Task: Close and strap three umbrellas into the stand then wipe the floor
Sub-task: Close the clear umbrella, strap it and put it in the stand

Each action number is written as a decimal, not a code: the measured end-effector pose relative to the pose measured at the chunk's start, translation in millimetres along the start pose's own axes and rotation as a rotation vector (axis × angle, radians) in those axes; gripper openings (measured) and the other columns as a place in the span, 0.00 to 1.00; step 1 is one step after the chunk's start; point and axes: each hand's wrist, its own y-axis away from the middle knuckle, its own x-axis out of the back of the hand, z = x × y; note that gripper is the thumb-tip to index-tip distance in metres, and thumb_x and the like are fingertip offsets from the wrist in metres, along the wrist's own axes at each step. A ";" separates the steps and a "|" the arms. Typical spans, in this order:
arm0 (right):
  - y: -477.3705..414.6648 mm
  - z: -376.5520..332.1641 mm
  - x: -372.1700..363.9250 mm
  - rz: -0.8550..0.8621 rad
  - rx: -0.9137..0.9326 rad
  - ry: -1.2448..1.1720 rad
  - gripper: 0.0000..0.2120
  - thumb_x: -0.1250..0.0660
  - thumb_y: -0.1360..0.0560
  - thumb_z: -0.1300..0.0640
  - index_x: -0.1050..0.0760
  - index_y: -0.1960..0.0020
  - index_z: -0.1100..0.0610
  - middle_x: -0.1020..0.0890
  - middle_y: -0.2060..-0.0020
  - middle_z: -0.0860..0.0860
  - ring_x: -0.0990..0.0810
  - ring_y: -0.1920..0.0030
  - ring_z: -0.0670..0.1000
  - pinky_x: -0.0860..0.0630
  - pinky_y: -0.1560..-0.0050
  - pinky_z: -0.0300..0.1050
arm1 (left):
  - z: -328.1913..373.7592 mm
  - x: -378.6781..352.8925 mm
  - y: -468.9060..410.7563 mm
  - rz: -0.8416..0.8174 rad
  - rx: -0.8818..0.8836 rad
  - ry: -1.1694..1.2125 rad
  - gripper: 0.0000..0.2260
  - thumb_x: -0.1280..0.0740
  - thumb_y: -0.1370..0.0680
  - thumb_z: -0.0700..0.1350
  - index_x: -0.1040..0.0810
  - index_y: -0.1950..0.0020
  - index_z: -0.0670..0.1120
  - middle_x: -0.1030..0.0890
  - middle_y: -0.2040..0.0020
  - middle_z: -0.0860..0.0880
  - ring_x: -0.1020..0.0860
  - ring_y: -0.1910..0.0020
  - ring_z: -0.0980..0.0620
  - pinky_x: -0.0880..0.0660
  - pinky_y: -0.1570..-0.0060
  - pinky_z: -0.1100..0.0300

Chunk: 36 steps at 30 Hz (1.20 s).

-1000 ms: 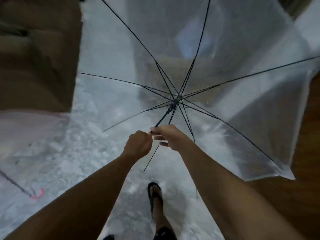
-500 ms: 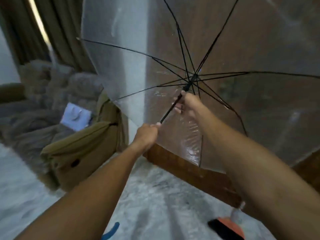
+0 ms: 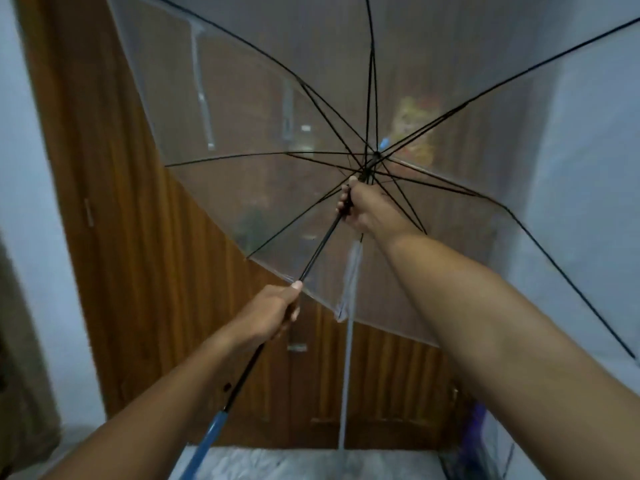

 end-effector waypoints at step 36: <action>-11.9 -31.3 149.5 0.329 0.064 -0.348 0.14 0.47 0.15 0.59 0.33 0.59 0.55 0.37 0.78 0.48 0.41 0.86 0.43 0.39 0.85 0.31 | 80.7 -123.6 -112.3 -0.373 -0.098 0.271 0.23 0.46 0.15 0.52 0.37 0.69 0.47 0.39 0.76 0.48 0.42 0.81 0.53 0.44 0.77 0.63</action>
